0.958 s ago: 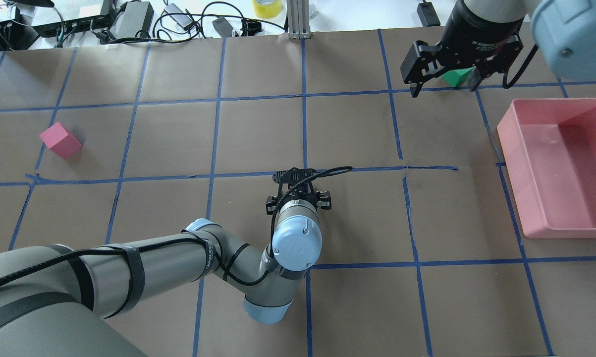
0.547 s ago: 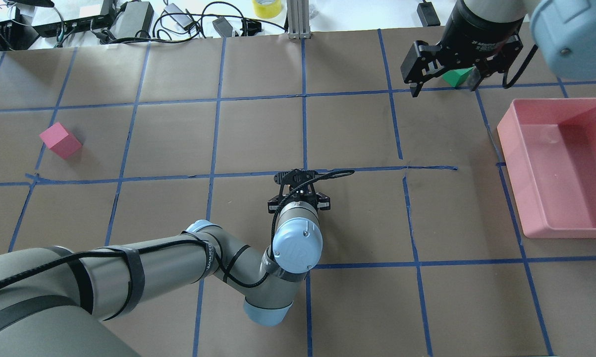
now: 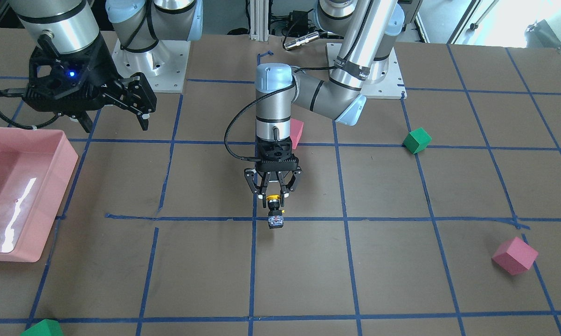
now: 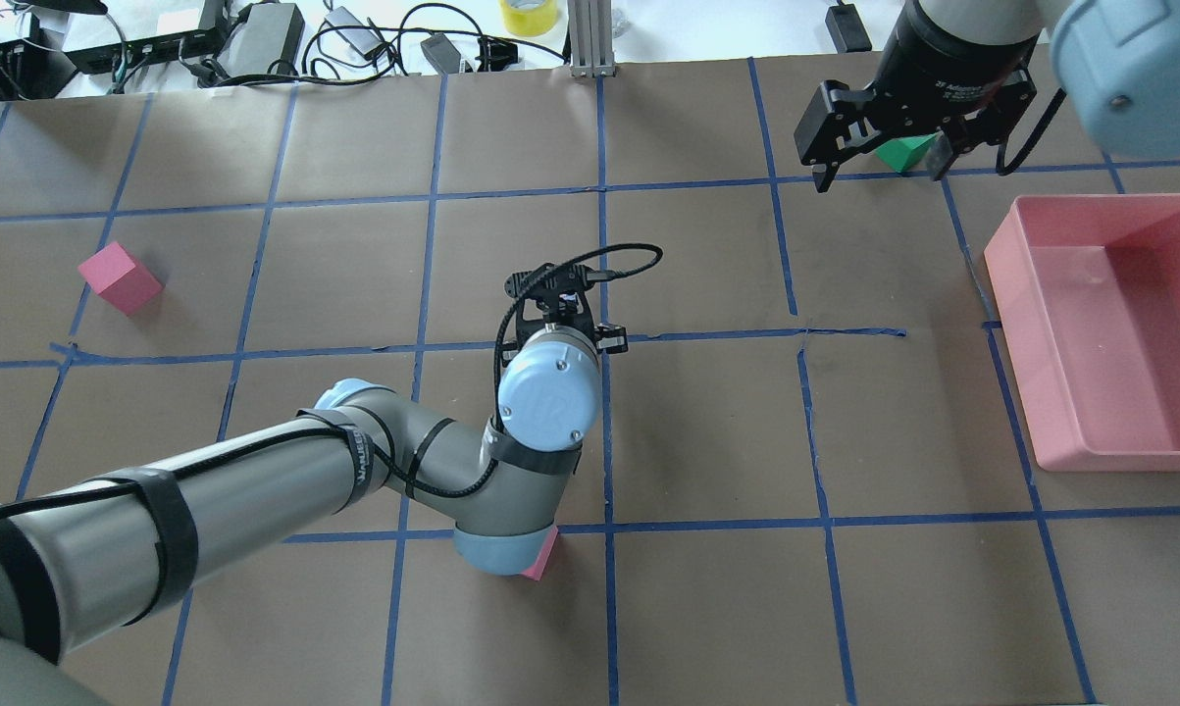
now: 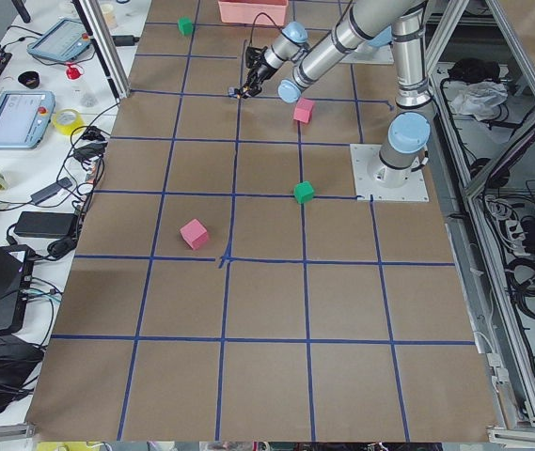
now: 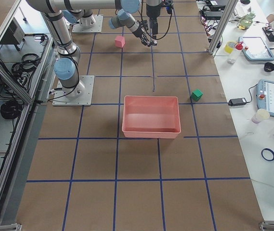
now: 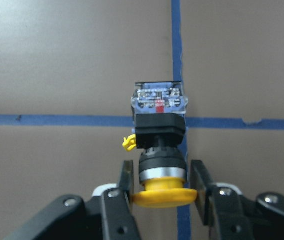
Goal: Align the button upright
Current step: 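Lift and rotate the switch with the left gripper, cap up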
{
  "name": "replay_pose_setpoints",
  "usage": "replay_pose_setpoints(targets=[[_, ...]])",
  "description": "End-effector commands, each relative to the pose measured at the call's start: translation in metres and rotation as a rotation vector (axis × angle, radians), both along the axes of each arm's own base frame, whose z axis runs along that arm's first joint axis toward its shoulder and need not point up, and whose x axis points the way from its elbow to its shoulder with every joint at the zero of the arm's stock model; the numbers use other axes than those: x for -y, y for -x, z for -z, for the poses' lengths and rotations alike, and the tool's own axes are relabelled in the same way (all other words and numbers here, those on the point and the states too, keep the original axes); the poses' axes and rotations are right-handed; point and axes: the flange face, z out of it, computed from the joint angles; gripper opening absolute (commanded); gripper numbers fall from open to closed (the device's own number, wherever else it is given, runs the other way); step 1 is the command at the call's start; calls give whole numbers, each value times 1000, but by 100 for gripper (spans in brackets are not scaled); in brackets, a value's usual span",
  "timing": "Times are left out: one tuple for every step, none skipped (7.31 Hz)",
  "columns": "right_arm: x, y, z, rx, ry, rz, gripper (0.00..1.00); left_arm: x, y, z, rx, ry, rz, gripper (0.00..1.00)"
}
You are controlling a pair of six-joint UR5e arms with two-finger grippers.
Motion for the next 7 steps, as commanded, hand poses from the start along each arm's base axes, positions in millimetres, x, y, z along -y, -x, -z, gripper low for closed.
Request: replay_pose_setpoints(targets=[[0, 0, 1, 0, -3, 0, 100, 50, -3, -50, -94, -277, -115, 0], [0, 0, 1, 0, -7, 0, 100, 73, -6, -72, -179, -417, -190, 0], [-1, 0, 1, -2, -6, 0, 100, 80, -7, -77, -238, -555, -265, 0], [-1, 0, 0, 0, -4, 0, 100, 94, -17, -80, -330, -629, -404, 0], [-1, 0, 0, 0, -3, 0, 100, 107, -23, -83, -475, -727, -518, 0], [-1, 0, 0, 0, -3, 0, 100, 117, -29, -68, -560, -821, -598, 0], [-1, 0, 0, 0, -4, 0, 100, 127, -32, -53, -630, -884, -624, 0]])
